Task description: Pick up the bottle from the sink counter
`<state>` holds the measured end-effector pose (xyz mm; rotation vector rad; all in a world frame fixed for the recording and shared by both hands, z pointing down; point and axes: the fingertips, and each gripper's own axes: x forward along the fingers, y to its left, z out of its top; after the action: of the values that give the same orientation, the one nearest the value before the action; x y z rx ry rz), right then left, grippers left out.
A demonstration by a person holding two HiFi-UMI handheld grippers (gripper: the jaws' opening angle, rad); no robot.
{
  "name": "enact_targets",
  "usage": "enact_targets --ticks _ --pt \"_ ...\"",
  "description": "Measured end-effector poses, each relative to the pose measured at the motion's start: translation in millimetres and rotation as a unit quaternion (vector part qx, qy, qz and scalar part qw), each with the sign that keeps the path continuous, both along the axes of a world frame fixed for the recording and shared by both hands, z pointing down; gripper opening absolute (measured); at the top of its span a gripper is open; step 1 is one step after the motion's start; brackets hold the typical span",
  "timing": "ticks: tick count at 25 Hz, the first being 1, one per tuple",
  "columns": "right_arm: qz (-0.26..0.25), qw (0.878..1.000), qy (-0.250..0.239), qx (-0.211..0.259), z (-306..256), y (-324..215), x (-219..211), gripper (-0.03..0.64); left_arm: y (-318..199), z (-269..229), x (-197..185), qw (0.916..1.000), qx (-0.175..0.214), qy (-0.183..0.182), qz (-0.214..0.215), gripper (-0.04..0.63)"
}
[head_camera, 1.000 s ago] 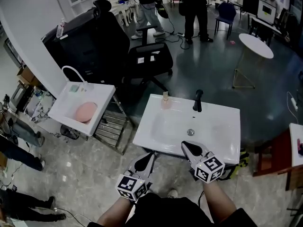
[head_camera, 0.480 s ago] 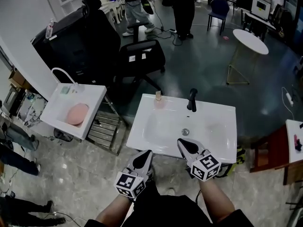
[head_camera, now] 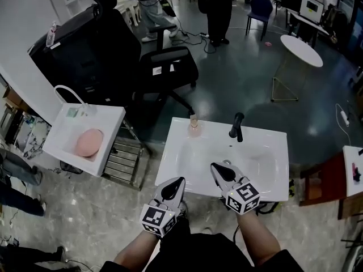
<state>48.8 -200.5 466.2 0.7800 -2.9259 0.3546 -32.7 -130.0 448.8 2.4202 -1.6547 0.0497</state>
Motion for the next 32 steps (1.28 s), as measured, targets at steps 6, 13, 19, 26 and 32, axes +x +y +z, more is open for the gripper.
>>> enact_targets --ticks 6,13,19,26,32 --pt "0.014 1.0 0.009 -0.002 14 -23 -30 0.0 -24 6 -31 1.0 -0.005 0.0 0.002 0.003" --pt "0.042 0.999 0.004 0.002 25 -61 -48 0.002 -52 25 -49 0.9997 -0.004 0.0 0.026 0.003" --pt "0.06 0.998 0.009 -0.001 41 -86 -56 0.002 -70 36 -54 0.9988 -0.009 -0.001 0.048 0.003" --pt "0.071 0.997 0.02 0.009 57 -109 -65 0.002 -92 46 -63 0.9984 -0.015 0.007 0.055 0.003" --pt "0.077 0.997 0.025 0.006 72 -124 -72 0.003 -106 59 -72 0.9977 -0.036 0.012 0.056 0.003"
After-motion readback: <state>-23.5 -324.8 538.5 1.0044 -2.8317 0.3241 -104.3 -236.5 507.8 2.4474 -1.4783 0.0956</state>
